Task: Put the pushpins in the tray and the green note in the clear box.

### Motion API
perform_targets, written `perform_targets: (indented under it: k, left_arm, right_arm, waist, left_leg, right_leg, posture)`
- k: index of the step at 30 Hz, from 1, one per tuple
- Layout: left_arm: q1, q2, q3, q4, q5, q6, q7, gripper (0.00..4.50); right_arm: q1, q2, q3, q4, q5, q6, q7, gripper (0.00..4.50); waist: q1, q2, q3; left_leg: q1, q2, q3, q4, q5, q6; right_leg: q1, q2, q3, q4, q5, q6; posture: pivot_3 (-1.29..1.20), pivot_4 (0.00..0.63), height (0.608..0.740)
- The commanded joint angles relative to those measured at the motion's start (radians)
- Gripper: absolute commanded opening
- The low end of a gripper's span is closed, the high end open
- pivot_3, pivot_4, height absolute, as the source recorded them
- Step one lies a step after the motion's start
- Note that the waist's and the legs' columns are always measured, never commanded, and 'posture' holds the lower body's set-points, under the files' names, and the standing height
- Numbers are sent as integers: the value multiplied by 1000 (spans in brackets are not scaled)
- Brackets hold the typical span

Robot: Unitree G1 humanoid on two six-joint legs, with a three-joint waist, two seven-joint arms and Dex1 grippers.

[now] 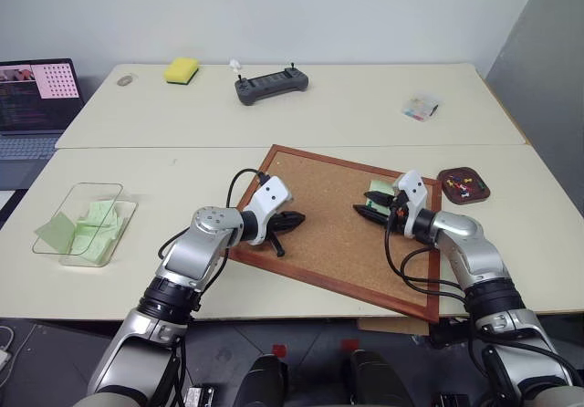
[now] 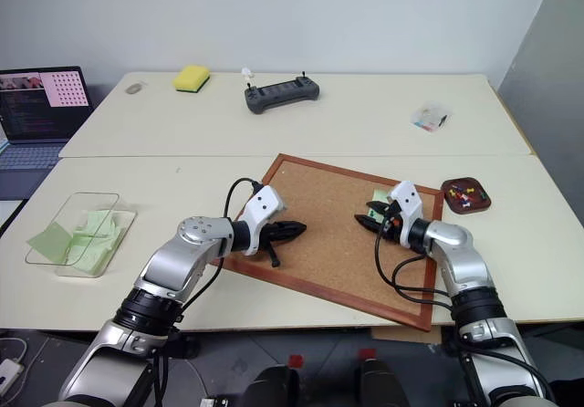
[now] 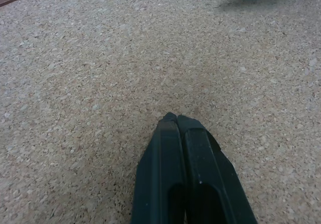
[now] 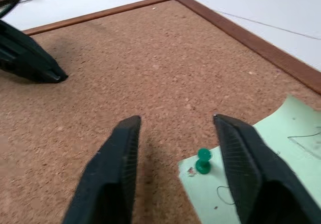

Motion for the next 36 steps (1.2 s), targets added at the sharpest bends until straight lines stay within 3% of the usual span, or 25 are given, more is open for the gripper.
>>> perform_targets:
  k: [1, 6, 8, 29, 32, 36]
  left_arm:
    - [17, 1, -26, 14, 15, 22, -8, 0]
    - [18, 2, -27, 13, 16, 21, -11, 0]
    - [18, 1, -28, 12, 16, 21, -11, 0]
    - [8, -20, -22, 33, 14, 16, 1, 0]
    - [-16, -64, 52, 31, -58, 52, 16, 0]
    - [-97, -86, 255, -8, -288, 258, -26, 634]
  right_arm:
    - [-24, 2, -25, 13, -18, -44, -22, 1360]
    - [-26, 1, -27, 28, -33, -58, -35, 215]
    - [-24, -1, -27, 28, -36, -61, -35, 33]
    - [-39, -65, -109, -268, 67, 13, 10, 33]
    - [-19, -91, -65, -310, 24, -43, 50, 33]
    - [12, -122, -7, -352, -31, -143, 103, 0]
  waist:
    - [0, 0, 0]
    - [0, 0, 0]
    - [0, 0, 0]
    - [2, 1, 1]
    - [4, 1, 1]
    - [2, -3, 3]
  left_leg:
    - [0, 0, 0, 0, 0, 0]
    - [0, 0, 0, 0, 0, 0]
    - [0, 0, 0, 0, 0, 0]
    - [-2, 0, -1, 0, 0, 0]
    - [-2, -1, -1, 0, 0, 0]
    - [-3, 0, 0, 1, 0, 0]
  right_leg:
    - [0, 0, 0, 0, 0, 0]
    - [0, 0, 0, 0, 0, 0]
    - [0, 0, 0, 0, 0, 0]
    - [-1, 0, 0, 0, 0, 0]
    - [-1, -1, 0, 0, 0, 0]
    - [-2, -1, -1, 0, 0, 0]
  posture:
    - [0, 150, 740]
    - [0, 150, 740]
    - [0, 150, 740]
    - [0, 150, 740]
    - [0, 150, 740]
    - [0, 150, 740]
